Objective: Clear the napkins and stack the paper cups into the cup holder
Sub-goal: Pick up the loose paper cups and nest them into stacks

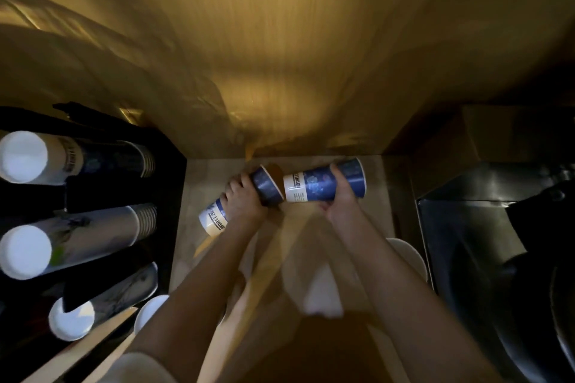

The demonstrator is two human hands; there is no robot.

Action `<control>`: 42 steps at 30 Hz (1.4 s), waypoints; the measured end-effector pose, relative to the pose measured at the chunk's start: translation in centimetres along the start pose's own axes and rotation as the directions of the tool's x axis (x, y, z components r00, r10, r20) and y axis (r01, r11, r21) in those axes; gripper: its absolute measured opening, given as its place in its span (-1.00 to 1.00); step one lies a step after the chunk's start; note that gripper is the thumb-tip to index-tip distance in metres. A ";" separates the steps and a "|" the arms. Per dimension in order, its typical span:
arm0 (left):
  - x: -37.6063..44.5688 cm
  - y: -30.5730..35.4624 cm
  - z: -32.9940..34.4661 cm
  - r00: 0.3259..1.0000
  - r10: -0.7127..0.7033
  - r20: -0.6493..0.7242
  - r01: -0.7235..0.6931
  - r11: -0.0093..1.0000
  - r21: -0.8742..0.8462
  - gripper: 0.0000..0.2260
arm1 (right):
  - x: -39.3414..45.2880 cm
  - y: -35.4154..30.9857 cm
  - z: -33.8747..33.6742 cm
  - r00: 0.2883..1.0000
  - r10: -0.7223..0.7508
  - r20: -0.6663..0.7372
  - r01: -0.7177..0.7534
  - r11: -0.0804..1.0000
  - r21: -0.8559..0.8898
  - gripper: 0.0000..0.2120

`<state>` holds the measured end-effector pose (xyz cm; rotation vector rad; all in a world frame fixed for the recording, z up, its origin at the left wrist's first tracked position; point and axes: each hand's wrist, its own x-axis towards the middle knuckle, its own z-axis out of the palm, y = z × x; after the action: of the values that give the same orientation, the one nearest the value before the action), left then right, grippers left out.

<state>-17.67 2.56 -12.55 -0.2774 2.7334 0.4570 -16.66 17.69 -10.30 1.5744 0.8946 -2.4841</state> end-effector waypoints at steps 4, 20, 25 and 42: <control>0.2 -0.4 1.3 0.998 -0.005 -0.070 0.009 0.998 0.065 -0.45 | 1.5 -0.2 -0.2 0.987 -0.056 -0.150 0.050 0.998 -0.044 -0.30; -5.6 1.6 -1.6 0.967 0.153 0.204 -0.020 0.841 -0.540 -0.29 | -6.5 -2.8 -1.6 0.652 -0.717 0.246 0.741 0.535 -0.405 -0.25; -10.3 0.0 -0.5 0.928 0.319 0.195 -0.061 0.644 -0.763 -0.15 | -11.1 -3.2 -3.7 0.560 -0.728 0.395 0.823 0.437 -0.362 -0.22; -15.2 -4.6 4.0 0.932 0.360 -0.034 -0.267 0.621 -0.737 -0.14 | -17.3 2.5 -10.4 0.423 -0.555 0.717 0.893 0.121 -0.433 -0.21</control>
<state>-1.33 1.63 -11.66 0.0545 2.3291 1.6313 0.78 16.64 0.03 0.1765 2.7251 -1.9298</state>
